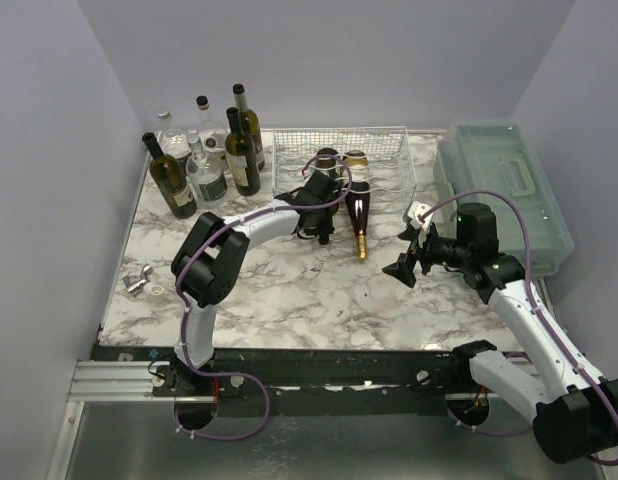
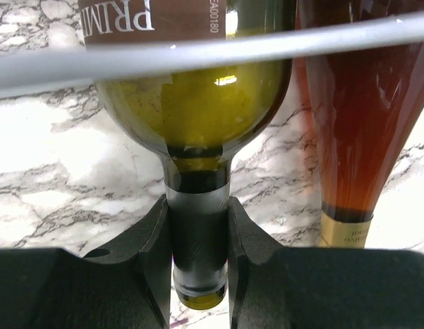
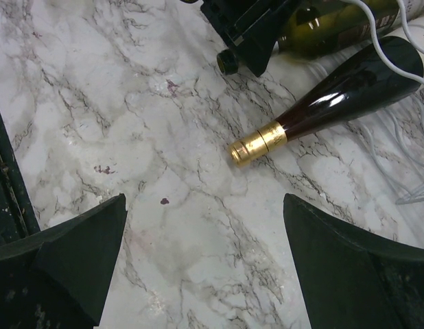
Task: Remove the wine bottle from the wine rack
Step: Pick up the wine bottle from the wine rack.
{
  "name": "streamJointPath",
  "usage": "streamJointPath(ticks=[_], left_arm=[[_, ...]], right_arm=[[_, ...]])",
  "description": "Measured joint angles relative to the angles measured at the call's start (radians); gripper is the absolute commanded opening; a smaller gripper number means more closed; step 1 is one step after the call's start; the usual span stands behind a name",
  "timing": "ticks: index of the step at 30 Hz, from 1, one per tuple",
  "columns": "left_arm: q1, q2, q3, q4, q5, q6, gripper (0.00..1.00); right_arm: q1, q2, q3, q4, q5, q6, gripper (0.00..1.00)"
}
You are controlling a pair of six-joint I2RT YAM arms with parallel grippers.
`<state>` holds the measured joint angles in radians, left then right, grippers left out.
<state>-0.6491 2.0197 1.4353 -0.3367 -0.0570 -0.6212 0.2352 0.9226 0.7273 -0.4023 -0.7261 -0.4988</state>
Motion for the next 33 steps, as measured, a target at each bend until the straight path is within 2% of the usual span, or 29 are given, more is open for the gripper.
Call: streamJointPath(ticks=[33], left_arm=[[-0.096,-0.337,-0.352,0.061,-0.096,0.051,0.0]], right_arm=[[-0.006,-0.001,0.0,0.0,0.0,0.0,0.99]])
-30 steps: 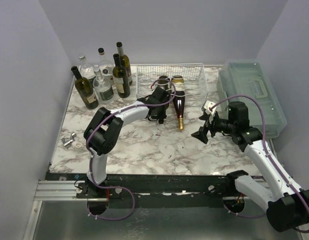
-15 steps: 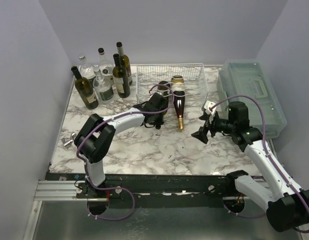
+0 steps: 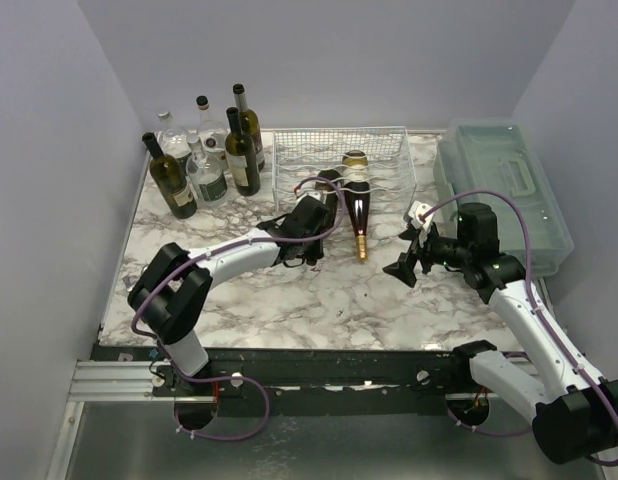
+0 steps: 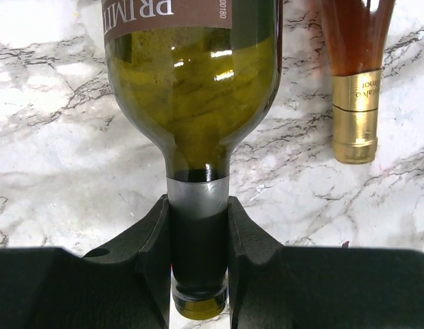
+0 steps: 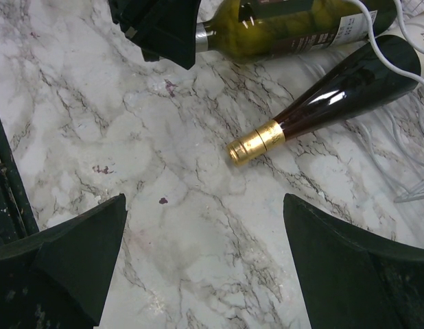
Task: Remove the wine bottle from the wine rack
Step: Pick up the wine bottle from the wine rack.
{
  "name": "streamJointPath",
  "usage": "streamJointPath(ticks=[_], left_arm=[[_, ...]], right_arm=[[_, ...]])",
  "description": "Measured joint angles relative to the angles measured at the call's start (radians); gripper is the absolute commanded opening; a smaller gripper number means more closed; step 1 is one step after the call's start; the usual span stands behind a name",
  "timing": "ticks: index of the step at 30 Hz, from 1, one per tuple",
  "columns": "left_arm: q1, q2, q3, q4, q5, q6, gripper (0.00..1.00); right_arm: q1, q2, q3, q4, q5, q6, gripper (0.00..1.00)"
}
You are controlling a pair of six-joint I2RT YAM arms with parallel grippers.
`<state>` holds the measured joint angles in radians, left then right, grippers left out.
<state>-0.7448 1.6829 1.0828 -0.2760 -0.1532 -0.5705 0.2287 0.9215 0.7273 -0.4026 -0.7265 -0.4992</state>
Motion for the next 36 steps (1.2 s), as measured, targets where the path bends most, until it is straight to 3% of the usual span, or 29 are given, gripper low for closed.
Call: streamJointPath(ticks=[19,36], left_arm=[[-0.066,-0.162,-0.154,0.008,-0.05,0.005,0.0],[-0.1,-0.417,-0.371,0.008,-0.031,-0.04,0.0]], right_arm=[[-0.001,-0.002,0.0,0.0,0.0,0.0,0.99],[-0.002,-0.006,-0.011,-0.001,-0.003,-0.026,0.99]])
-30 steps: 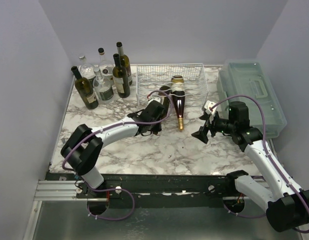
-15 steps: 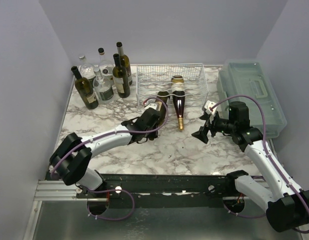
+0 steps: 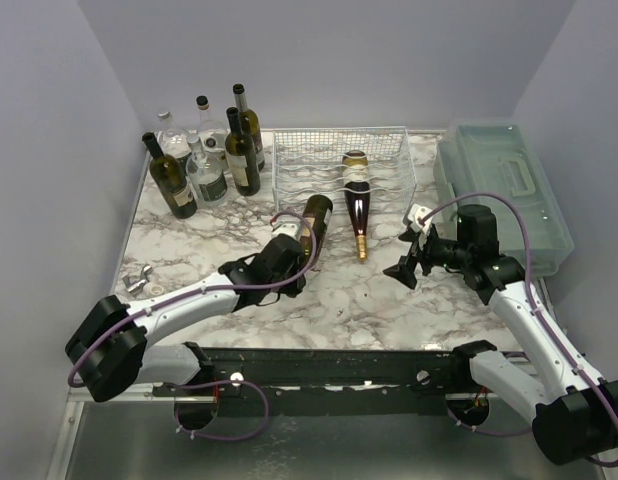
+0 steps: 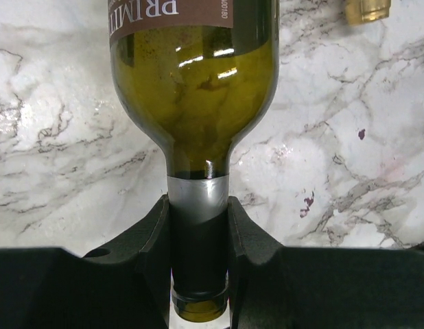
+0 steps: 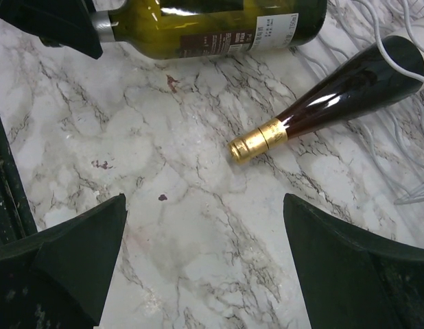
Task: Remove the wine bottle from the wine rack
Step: Pick up the wine bottle from the wine rack.
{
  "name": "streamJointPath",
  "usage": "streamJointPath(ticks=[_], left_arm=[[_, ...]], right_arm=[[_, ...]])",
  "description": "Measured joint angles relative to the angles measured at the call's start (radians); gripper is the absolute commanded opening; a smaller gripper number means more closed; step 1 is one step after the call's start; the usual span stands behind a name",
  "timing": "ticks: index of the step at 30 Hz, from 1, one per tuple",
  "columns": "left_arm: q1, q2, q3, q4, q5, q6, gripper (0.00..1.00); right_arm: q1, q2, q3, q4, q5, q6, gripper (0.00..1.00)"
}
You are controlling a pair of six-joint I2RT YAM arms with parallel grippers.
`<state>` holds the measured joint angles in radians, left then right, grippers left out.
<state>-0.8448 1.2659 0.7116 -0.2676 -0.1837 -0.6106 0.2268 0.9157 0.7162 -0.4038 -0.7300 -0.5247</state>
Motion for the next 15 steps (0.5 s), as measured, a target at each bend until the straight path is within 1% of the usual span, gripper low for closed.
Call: streamJointPath(ticks=[5,9,12,15], left_arm=[[-0.002,-0.08,-0.053,-0.007,0.04,-0.015,0.0],[-0.002,-0.138,-0.079,-0.015,0.07,-0.02,0.0],[-0.002,-0.177,-0.091,-0.017,0.099,-0.021,0.0],[-0.002,-0.21,-0.105,-0.02,0.136,-0.021,0.0]], right_arm=[[0.0,-0.001,-0.011,-0.002,-0.041,-0.032,0.99],[0.0,-0.001,-0.021,-0.008,-0.101,-0.074,0.99],[0.0,0.0,-0.022,-0.035,-0.167,-0.129,0.99],[0.0,0.0,-0.023,-0.089,-0.249,-0.229,0.99]])
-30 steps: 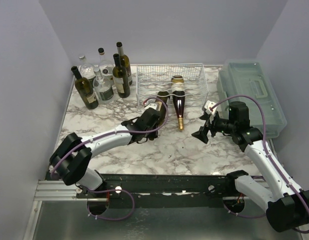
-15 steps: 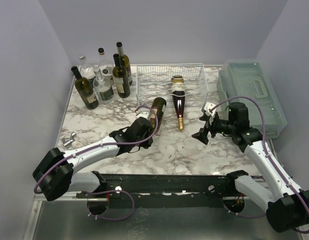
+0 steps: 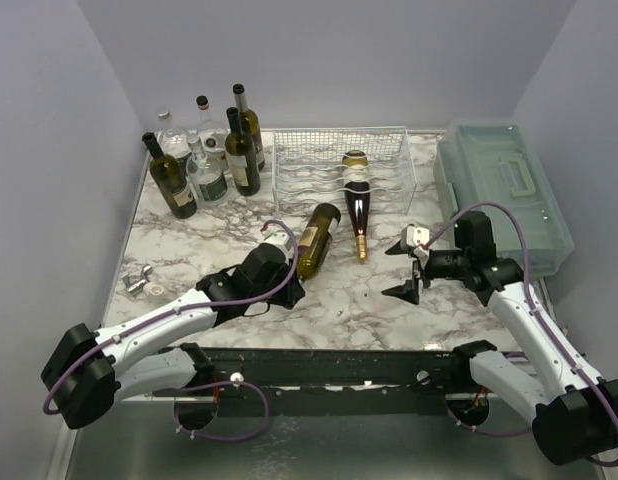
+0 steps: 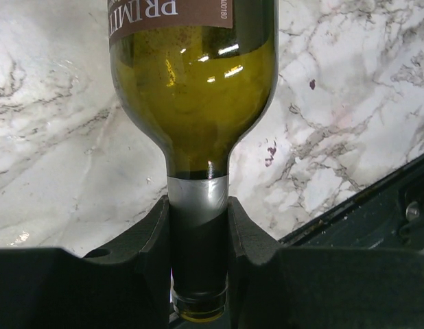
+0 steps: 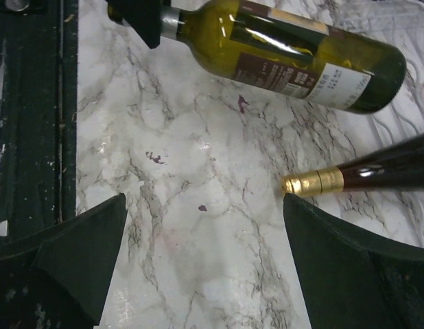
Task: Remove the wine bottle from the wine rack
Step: Pick up the wine bottle from the wine rack.
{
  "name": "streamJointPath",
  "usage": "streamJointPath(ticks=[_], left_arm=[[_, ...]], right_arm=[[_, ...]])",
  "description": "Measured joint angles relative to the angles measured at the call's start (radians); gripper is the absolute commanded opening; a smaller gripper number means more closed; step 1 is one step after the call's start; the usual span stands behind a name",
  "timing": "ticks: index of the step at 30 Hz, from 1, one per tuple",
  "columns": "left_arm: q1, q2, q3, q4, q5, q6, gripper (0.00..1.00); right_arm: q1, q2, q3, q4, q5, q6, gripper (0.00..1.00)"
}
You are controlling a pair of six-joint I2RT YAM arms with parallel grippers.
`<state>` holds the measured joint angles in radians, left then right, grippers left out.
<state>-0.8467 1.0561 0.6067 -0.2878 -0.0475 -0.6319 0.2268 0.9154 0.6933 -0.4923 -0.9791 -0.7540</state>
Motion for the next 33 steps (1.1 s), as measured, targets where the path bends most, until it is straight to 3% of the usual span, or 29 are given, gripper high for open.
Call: streamJointPath(ticks=[7,12,22,33], left_arm=[[-0.002,-0.072,-0.03,-0.042,0.105,-0.008,0.0],[-0.002,-0.108,-0.035,-0.055,0.176,-0.021,0.0],[-0.006,-0.119,-0.035,-0.058,0.296,-0.052,0.0],[-0.045,-0.048,-0.003,-0.05,0.372,-0.079,0.0]], right_arm=[[0.001,0.062,0.003,-0.174,-0.102,-0.33,0.99],[0.031,0.138,0.039,-0.213,-0.114,-0.453,0.99],[0.284,0.24,0.182,-0.214,0.007,-0.528,0.99],[0.381,0.282,0.251,-0.257,0.119,-0.576,0.99]])
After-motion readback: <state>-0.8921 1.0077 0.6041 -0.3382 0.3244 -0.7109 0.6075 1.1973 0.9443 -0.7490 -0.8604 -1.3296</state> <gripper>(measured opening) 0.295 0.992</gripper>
